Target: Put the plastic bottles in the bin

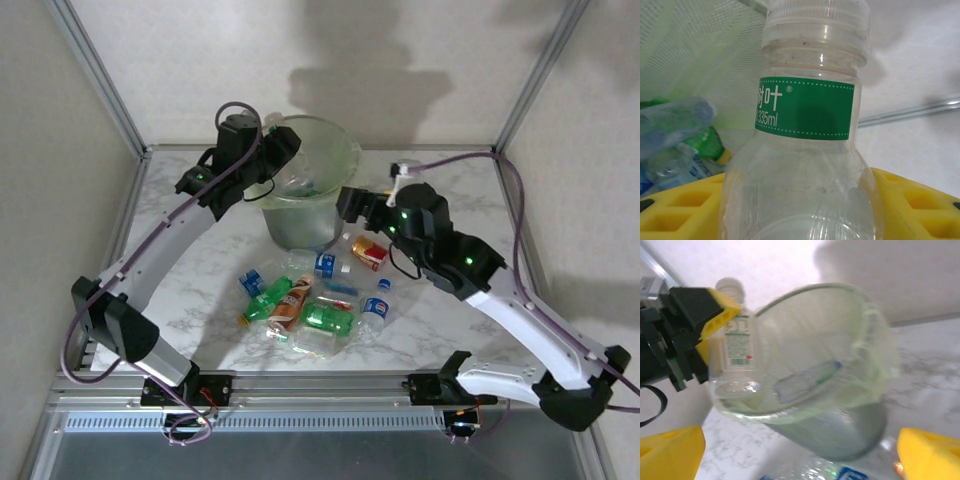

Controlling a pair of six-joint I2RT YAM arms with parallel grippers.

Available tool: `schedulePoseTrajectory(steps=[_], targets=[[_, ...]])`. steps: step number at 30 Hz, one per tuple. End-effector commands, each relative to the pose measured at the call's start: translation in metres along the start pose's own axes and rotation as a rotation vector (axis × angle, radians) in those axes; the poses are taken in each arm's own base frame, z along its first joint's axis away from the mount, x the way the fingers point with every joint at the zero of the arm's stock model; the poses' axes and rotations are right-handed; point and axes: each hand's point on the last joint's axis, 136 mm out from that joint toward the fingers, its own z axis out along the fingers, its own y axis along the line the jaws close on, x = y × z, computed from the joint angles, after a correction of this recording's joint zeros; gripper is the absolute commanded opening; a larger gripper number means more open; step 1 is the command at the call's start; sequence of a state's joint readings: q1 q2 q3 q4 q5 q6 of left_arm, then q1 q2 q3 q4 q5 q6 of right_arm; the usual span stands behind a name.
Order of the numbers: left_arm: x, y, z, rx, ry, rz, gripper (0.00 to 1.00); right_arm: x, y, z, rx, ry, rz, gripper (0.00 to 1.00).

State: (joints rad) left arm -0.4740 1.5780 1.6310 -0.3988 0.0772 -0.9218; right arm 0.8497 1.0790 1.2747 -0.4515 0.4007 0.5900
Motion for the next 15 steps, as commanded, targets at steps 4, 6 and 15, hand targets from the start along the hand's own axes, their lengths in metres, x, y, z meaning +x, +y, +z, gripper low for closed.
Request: schedulePoseTrajectory(steps=[4, 6, 15], targets=[[-0.007, 0.021, 0.022, -0.095, -0.045, 0.059, 0.43, 0.031, -0.084, -0.016, 0.273, 0.024, 0.111, 0.99], [-0.006, 0.021, 0.026, -0.094, -0.044, 0.058, 0.44, 0.038, -0.095, -0.018, 0.296, 0.034, 0.136, 0.99], [0.001, 0.036, 0.043, -0.148, -0.024, 0.083, 0.54, 0.046, -0.112, -0.018, 0.332, 0.060, 0.161, 0.99]])
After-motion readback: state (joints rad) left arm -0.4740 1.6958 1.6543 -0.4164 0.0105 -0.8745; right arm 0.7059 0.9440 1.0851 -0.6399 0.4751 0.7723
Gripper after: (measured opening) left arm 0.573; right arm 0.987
